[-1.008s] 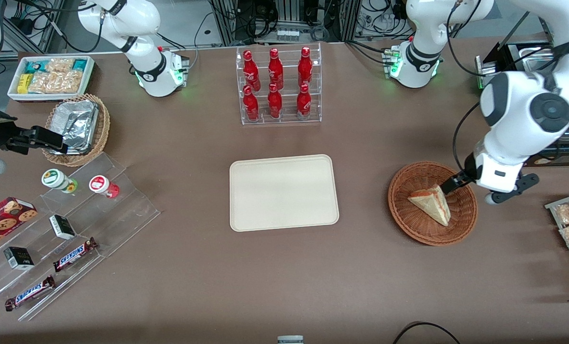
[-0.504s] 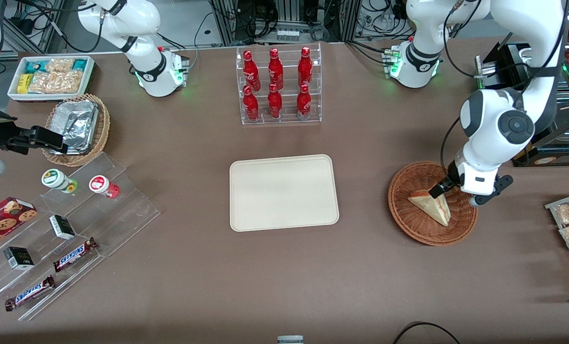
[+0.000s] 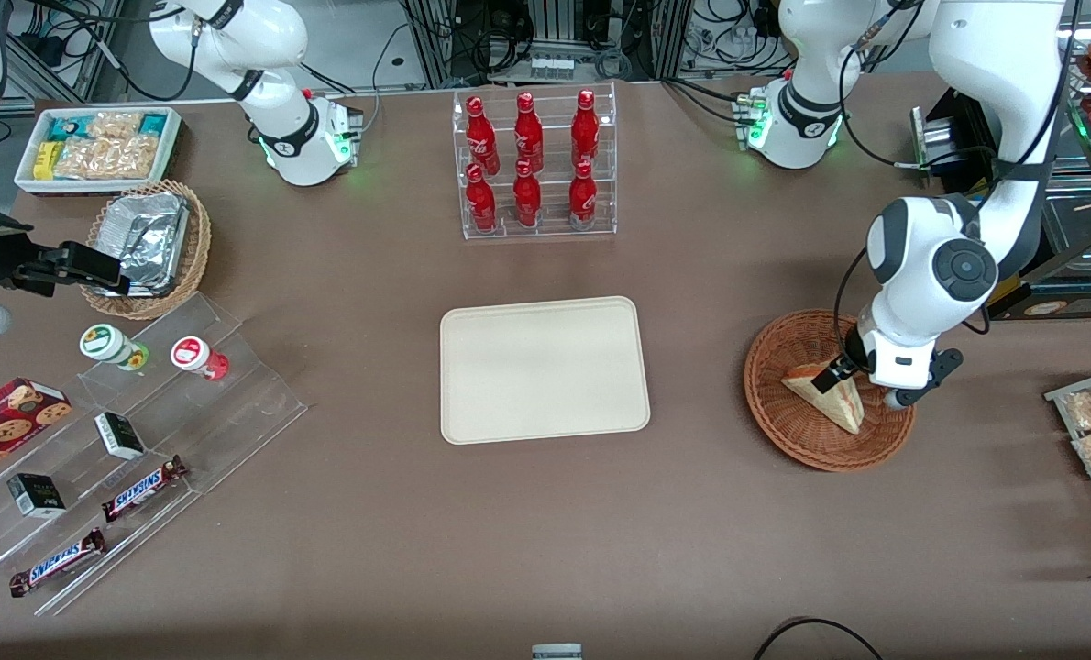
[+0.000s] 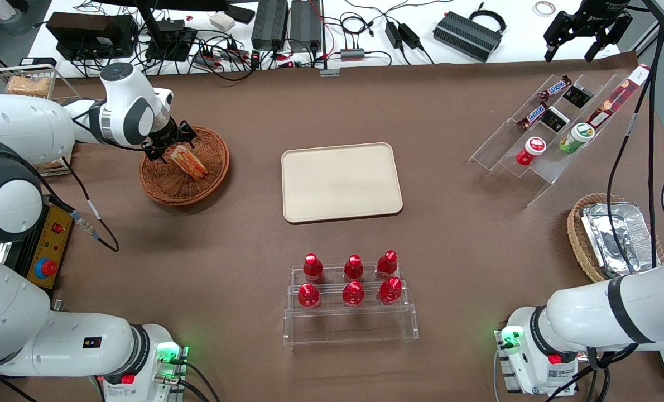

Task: Place sandwich from basket to tray
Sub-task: 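Lower the open left gripper around the wrapped sandwich in the basket, then close the left gripper on the sandwich and lift it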

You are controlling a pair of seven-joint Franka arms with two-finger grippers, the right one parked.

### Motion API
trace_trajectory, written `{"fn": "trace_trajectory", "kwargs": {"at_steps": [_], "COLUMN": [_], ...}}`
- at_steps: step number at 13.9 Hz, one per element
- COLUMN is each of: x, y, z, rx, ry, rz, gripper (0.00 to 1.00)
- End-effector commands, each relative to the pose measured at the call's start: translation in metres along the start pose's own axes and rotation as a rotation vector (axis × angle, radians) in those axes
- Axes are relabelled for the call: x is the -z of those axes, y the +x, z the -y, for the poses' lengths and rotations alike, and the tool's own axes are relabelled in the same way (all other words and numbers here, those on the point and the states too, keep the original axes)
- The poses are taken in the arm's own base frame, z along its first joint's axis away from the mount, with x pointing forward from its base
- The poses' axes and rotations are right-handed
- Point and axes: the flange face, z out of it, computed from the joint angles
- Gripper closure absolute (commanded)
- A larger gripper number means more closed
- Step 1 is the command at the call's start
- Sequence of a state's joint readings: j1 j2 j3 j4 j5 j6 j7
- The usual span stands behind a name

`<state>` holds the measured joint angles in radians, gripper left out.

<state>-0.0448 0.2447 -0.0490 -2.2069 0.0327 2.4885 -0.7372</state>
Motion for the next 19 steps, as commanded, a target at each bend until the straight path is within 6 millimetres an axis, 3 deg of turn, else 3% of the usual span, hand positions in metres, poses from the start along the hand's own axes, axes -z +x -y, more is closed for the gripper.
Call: {"fn": "trace_trajectory", "kwargs": {"at_steps": [1, 2, 5, 6, 10, 14, 16, 19], "x": [-0.011, -0.013, -0.011, -0.008, 0.024, 0.093, 0.12, 0.131], "y": [0.002, 0.002, 0.002, 0.004, 0.011, 0.008, -0.003, -0.045], "z": [-0.003, -0.003, -0.005, -0.007, -0.022, -0.069, -0.099, -0.14], "rx": [0.017, 0.019, 0.037, 0.044, 0.012, -0.054, -0.096, -0.197], "ry": [-0.006, -0.005, -0.009, -0.012, -0.008, 0.044, 0.061, 0.056], "rz": [-0.007, -0.004, -0.005, -0.008, -0.021, 0.023, 0.038, 0.034], "gripper": [0.01, 0.14, 0.76, 0.89, 0.93, 0.93, 0.92, 0.92]}}
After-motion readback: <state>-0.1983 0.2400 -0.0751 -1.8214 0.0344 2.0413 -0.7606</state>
